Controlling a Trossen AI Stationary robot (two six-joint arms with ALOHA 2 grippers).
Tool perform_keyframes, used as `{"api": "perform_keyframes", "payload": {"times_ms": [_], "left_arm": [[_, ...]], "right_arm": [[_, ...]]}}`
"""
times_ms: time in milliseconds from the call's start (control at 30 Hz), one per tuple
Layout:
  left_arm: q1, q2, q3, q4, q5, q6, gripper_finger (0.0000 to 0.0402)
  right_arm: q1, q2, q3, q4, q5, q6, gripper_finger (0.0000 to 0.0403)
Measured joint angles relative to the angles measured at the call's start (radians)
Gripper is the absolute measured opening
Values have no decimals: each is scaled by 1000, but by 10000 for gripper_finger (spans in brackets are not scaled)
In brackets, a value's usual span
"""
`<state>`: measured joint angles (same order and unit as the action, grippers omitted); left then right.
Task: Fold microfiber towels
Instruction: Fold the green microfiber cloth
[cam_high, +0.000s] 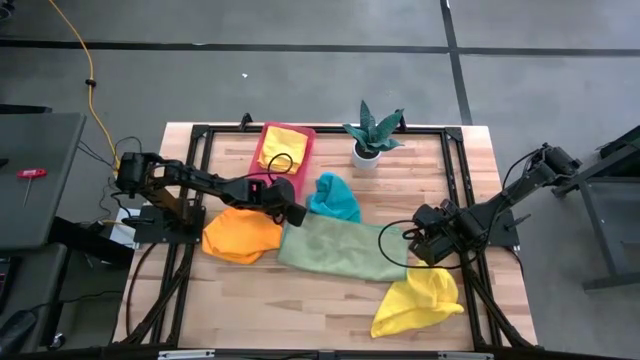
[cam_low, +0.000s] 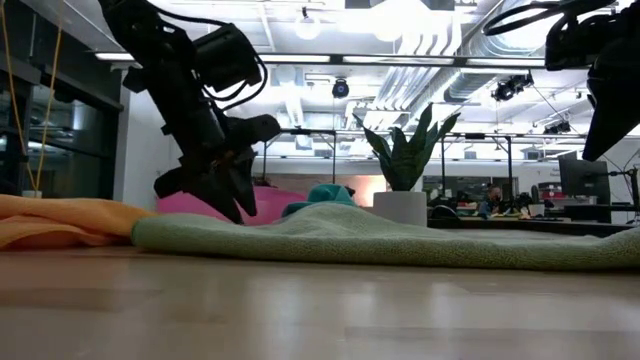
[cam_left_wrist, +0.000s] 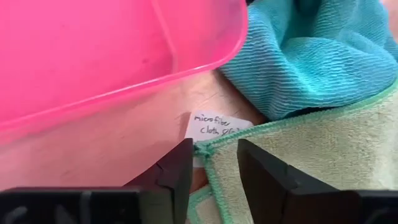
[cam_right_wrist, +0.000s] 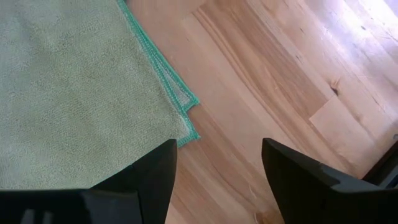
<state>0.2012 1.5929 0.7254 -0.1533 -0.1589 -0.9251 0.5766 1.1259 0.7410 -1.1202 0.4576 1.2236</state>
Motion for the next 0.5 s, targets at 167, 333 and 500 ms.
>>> {"api": "perform_keyframes", "payload": {"times_ms": [167, 333, 500], "left_arm": [[-1, 0, 0, -4, -2, 55, 43], [0, -1, 0, -5, 7, 91, 9], [0, -29, 0, -8, 45, 105, 2]], "right_arm": [[0, 0, 0, 0, 2, 0, 227], [0, 0, 0, 0, 3, 0, 227], [0, 0, 0, 0, 3, 1, 227]]}}
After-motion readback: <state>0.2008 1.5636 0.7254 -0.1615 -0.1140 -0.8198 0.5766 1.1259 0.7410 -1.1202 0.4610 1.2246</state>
